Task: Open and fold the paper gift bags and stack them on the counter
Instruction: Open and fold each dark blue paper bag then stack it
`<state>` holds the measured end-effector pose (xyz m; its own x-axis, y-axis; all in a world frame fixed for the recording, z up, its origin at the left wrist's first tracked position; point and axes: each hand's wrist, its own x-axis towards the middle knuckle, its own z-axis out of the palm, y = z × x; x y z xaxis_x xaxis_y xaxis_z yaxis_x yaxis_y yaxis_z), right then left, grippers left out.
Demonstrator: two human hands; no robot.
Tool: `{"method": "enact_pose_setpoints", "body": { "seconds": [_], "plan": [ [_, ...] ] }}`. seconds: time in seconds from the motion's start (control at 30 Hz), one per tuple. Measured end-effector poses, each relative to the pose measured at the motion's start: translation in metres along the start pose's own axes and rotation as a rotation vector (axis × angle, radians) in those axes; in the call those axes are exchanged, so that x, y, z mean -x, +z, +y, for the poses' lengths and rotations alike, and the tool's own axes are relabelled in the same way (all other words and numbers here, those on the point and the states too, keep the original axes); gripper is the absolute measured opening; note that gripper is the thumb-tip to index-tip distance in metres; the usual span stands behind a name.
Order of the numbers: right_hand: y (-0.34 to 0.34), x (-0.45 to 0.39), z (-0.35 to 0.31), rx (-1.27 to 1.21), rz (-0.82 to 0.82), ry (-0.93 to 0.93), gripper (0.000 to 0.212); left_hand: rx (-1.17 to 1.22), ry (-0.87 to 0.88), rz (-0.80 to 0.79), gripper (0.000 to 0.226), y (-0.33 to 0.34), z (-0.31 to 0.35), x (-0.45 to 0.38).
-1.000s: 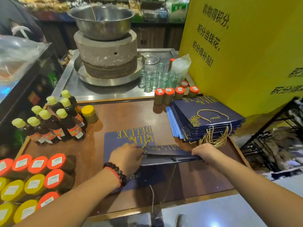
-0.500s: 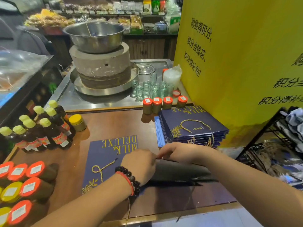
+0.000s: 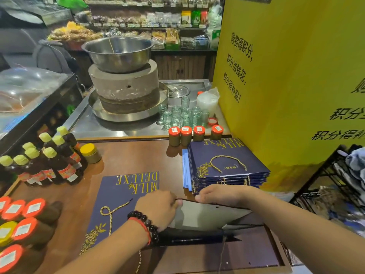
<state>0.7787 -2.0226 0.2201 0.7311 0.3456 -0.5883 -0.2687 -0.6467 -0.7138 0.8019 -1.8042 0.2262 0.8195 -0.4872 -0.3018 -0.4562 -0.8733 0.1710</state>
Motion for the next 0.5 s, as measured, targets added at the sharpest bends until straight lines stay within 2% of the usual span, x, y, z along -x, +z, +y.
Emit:
{"method": "enact_pose_setpoints", "body": {
  "seconds": [0.1, 0.27, 0.37, 0.5],
  "plan": [
    [-0.006, -0.001, 0.006, 0.085, 0.089, -0.053, 0.039, 0.001, -0.012, -0.008, 0.038, -0.002, 0.000, -0.003],
    [-0.020, 0.007, 0.017, 0.111, 0.199, -0.069, 0.020, -0.033, 0.025, 0.017, 0.031, -0.006, -0.001, -0.011],
    [-0.032, 0.015, 0.024, 0.139, 0.252, -0.056, 0.015, -0.005, 0.123, 0.057, 0.025, -0.003, -0.007, -0.017],
    [-0.047, 0.029, 0.038, 0.057, 0.266, -0.056, 0.017, 0.023, 0.322, 0.076, 0.055, 0.001, -0.009, -0.023]
  ]
}}
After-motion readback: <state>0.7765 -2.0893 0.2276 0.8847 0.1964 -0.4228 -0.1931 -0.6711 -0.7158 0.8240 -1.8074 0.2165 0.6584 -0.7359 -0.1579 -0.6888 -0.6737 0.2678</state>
